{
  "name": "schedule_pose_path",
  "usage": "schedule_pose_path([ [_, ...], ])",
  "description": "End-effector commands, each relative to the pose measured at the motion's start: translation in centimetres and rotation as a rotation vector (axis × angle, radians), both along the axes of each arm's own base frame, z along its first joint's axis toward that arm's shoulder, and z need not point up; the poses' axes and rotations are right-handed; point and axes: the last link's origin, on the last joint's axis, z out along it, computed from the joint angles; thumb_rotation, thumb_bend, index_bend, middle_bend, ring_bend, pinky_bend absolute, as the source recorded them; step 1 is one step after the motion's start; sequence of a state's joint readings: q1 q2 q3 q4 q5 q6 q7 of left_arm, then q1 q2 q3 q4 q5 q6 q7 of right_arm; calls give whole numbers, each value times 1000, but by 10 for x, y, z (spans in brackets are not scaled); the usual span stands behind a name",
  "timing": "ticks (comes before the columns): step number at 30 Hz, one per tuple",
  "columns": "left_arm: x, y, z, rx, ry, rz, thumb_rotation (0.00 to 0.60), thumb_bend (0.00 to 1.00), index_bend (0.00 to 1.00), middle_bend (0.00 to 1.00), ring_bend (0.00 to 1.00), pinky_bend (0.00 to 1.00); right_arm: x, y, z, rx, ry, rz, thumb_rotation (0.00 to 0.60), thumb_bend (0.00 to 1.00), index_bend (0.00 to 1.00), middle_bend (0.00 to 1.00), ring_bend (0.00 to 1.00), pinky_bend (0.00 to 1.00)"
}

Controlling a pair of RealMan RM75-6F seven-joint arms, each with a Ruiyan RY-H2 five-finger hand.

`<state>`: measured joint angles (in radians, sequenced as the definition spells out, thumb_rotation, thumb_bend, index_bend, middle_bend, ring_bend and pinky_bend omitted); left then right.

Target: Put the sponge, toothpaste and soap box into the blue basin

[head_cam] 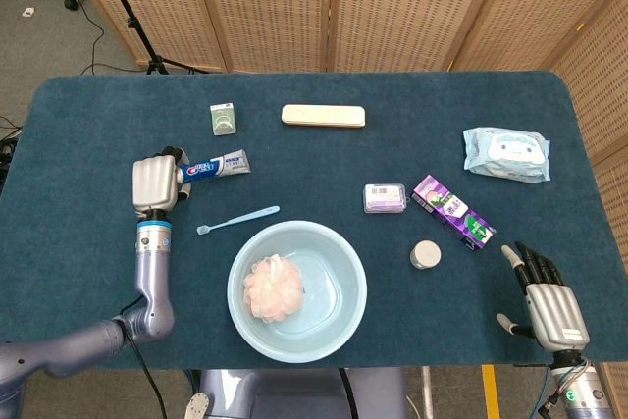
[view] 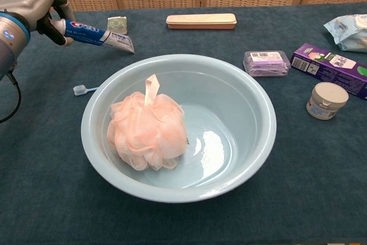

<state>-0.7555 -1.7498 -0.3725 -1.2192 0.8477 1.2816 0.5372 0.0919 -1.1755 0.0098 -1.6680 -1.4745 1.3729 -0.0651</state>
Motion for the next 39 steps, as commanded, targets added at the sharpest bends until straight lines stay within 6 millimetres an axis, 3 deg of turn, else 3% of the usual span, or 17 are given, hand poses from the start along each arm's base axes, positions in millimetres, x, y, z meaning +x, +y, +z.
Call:
schedule_pose_path([
  [1, 11, -2, 19, 44, -25, -44, 600, 434, 800, 439, 508, 527, 1, 0, 0, 1, -1, 3, 600, 208, 0, 0, 0, 74],
  [13, 45, -14, 50, 90, -76, -155, 600, 434, 804, 446, 515, 532, 4, 3, 2, -5, -7, 17, 600, 208, 0, 0, 0, 74],
  [21, 60, -20, 57, 97, -88, -198, 600, 434, 804, 446, 515, 532, 4, 3, 2, -6, -11, 20, 600, 208, 0, 0, 0, 74],
  [31, 102, -40, 62, 87, -160, -326, 600, 434, 804, 446, 515, 533, 4, 4, 4, -11, -18, 19, 600, 208, 0, 0, 0, 74],
  [39, 143, -71, 61, 33, -239, -439, 600, 434, 804, 446, 515, 532, 5, 4, 7, -16, -27, 23, 600, 208, 0, 0, 0, 74],
])
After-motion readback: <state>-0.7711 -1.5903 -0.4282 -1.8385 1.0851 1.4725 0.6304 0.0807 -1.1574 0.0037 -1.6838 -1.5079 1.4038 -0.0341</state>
